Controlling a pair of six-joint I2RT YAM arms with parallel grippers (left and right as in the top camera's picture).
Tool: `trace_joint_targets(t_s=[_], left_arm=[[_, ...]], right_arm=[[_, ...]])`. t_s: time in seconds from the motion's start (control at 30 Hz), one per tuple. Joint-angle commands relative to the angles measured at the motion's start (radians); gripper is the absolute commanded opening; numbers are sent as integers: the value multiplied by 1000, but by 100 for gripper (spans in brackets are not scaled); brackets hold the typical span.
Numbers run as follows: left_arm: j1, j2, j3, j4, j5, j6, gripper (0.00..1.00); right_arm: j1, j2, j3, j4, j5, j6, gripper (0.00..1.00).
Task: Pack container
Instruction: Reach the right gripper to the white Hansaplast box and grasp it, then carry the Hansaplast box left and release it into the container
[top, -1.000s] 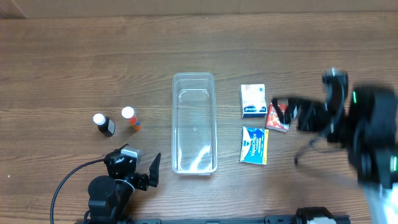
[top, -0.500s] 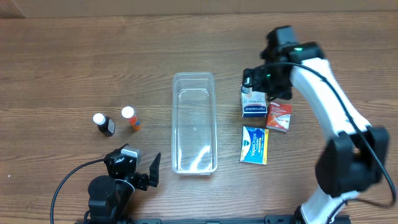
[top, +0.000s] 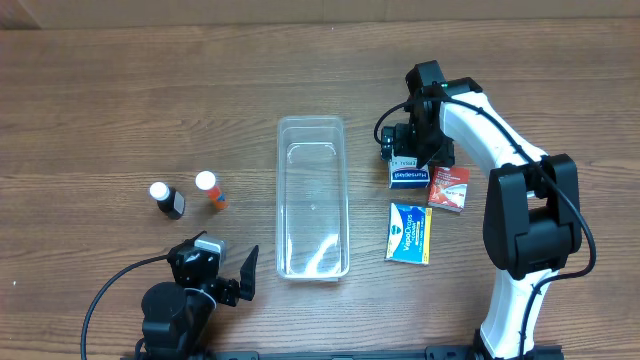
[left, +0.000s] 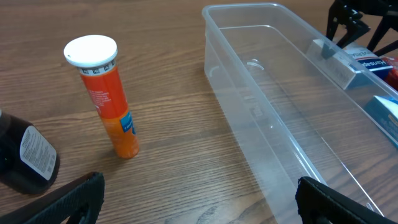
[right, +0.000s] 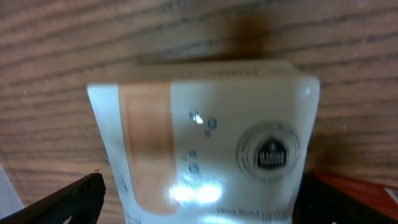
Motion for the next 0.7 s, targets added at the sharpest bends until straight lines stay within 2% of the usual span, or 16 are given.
trace_joint_targets(t_s=[0.0,0.07,0.23,0.47,0.67], left_arm=[[5,-1,-1,-1,12,23,100],[5,-1,-1,-1,12,23,100],[5,-1,-1,-1,12,23,100],[5,-1,-1,-1,12,23,100],[5,-1,-1,-1,12,23,100]], right_arm=[[8,11,-6,17,-5,33,91],[8,22,-6,17,-5,37,78],[8,6,46,-63,5,47,61],[60,-156,335,-327,57,85,61],[249,-274,375,-347,54,188,62]])
